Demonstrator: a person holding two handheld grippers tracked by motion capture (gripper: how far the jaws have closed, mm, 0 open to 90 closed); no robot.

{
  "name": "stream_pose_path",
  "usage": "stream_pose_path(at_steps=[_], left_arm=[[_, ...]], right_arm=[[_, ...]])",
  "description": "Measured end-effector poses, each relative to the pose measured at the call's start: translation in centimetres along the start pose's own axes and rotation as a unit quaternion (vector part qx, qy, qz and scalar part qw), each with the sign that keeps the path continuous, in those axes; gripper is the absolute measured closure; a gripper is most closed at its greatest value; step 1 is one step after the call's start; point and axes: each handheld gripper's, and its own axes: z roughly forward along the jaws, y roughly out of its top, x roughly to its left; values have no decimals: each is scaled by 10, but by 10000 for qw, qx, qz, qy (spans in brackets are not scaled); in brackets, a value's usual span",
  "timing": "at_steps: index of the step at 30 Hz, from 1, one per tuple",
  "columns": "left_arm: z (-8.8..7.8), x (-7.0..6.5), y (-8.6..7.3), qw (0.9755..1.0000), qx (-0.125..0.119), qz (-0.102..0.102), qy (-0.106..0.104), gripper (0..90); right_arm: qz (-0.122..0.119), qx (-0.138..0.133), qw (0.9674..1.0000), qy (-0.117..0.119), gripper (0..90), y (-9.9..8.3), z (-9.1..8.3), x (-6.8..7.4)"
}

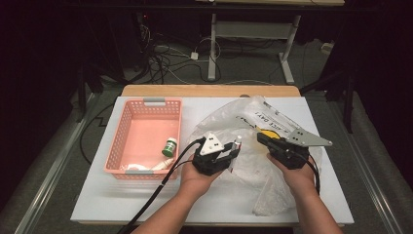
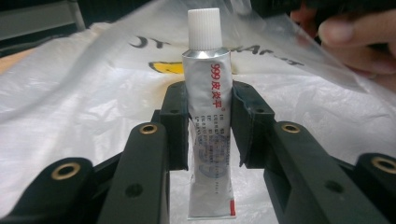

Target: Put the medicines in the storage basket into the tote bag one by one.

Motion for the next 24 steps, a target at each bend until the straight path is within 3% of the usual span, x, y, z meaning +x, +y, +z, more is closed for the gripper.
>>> stream_pose_path(at_steps=[11, 18, 24], left_arm=[[30, -4, 3, 9994, 125, 204, 266, 670], [48, -1, 4, 9989, 279, 131, 348, 670], [62, 3, 3, 9989, 244, 115, 389, 669]], right_arm=[[45, -178, 9998, -56, 900, 7, -6, -3], [62, -238, 9997, -66, 900, 9, -8, -4], [64, -227, 9997, -62, 900, 8, -7, -5]])
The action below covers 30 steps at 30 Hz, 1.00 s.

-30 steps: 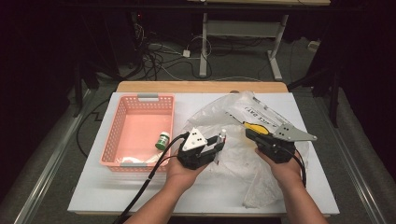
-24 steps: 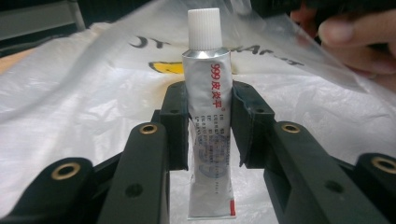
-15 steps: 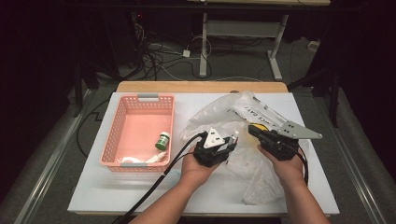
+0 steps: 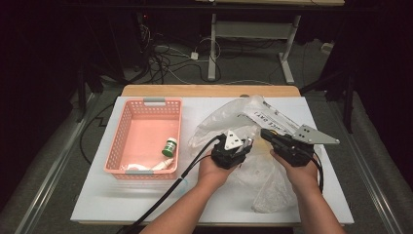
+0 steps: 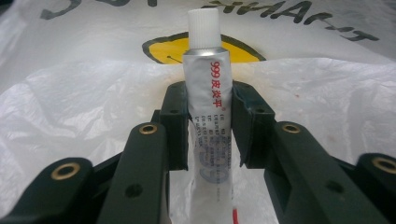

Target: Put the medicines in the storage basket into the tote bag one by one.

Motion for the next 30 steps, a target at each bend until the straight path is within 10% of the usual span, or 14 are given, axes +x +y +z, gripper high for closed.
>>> stream_pose_path(at_steps=[14, 30], left_arm=[[30, 8, 3, 9994, 176, -292, 71, 613], [3, 2, -11, 9974, 315, -347, -556, 324]], right_arm=[[7, 22, 10000, 3, 900, -2, -1, -2], [13, 61, 10000, -6, 900, -5, -3, -1]])
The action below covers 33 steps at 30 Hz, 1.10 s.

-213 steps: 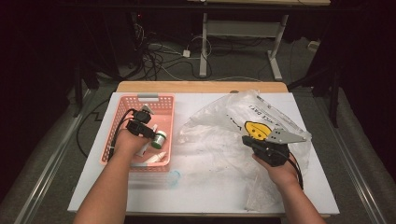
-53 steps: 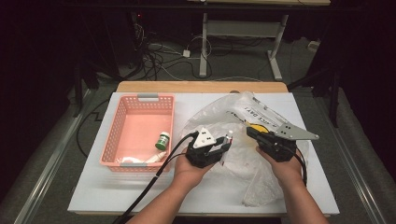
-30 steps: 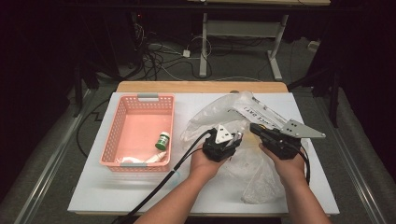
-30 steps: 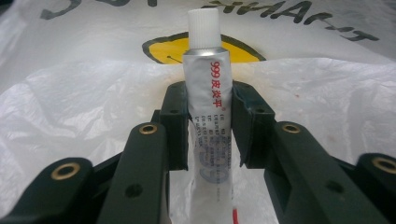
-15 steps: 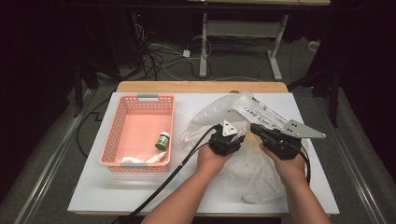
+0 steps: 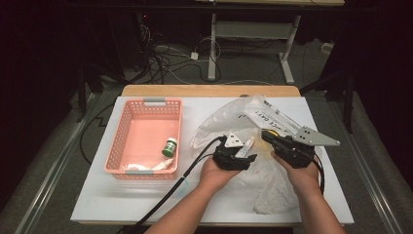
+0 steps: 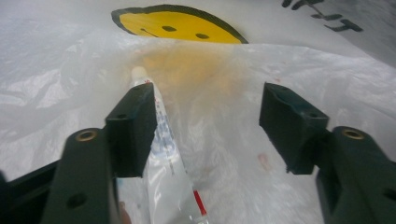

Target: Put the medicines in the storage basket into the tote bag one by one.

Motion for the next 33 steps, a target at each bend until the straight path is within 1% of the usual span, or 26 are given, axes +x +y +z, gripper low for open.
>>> stream_pose_path(at_steps=[3, 6, 9, 11, 13, 18, 23, 27, 29, 33], left_arm=[[-6, -2, -4, 10000, 4, 35, -74, 293], [-11, -5, -9, 9999, 28, 8, -122, 220], [-17, -8, -13, 9999, 24, 3, -127, 155], [-20, -10, -16, 9999, 26, 33, -119, 140], [-24, -12, -19, 9999, 8, -12, -108, 83], [-35, -16, -23, 9998, 17, -91, -203, 0], [-51, -21, -26, 9996, -46, -46, -258, 0], [-65, -23, -27, 9998, -38, -46, -215, 0], [-73, -22, -28, 9998, -33, -5, -190, 0], [-88, -20, -31, 9999, -105, -30, -108, 0]], right_arm=[[17, 37, 10000, 9, 900, -1, 0, 1], [-9, 53, 10000, 11, 900, -1, 0, 1], [-40, 63, 10000, 34, 900, -1, 0, 2], [-31, 79, 10000, 22, 900, -2, 1, 3], [-38, 81, 10000, 19, 900, -2, 1, 4], [-46, 112, 9999, 31, 900, -3, 1, 5], [-54, 124, 9999, 43, 900, -3, 1, 5], [-48, 129, 9999, 35, 900, -3, 0, 5], [-68, 132, 9999, 25, 900, -3, 0, 6], [-72, 132, 9999, 16, 900, -3, 0, 6]])
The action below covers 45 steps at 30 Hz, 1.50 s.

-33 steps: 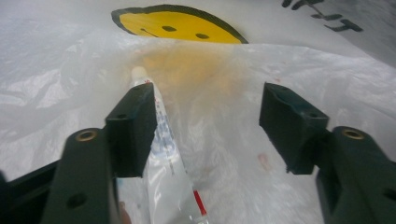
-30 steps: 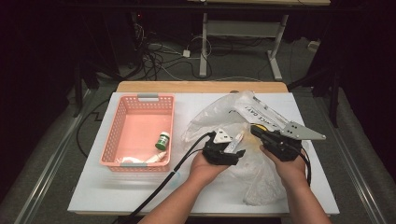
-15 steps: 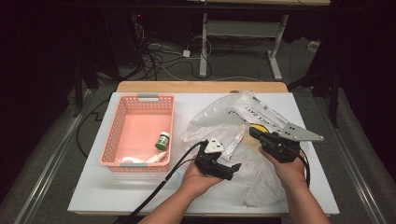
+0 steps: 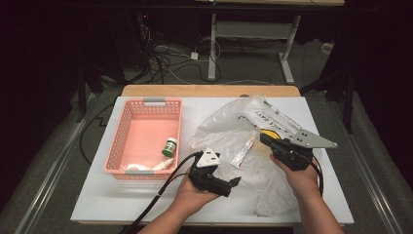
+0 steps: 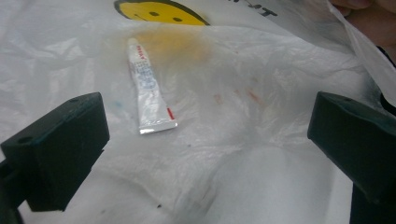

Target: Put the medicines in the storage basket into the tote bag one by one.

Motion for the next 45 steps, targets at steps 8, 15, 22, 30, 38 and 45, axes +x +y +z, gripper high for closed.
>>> stream_pose_path(at_steps=[8, 15, 22, 30, 38, 45], left_arm=[[-30, 9, -8, 9997, -28, -91, 213, 0], [-56, 22, -15, 9986, -88, -267, 444, 0], [-79, 40, -19, 9954, -208, -419, 830, 0], [-96, 59, -28, 9905, -131, -651, 1202, 0], [-116, 79, -35, 9837, -162, -899, 1546, 0], [-128, 93, -40, 9799, -125, -1068, 1679, 0]], right_arm=[[-5, 15, 10000, 3, 900, -1, 1, 1], [5, 14, 10000, -2, 900, 0, 0, 1], [-17, 8, 10000, 3, 900, 0, -1, 1], [10, -32, 10000, 8, 900, 0, -3, -1], [9, -58, 10000, 30, 900, 0, -4, -2], [-6, -45, 10000, 9, 900, 0, -4, -2]])
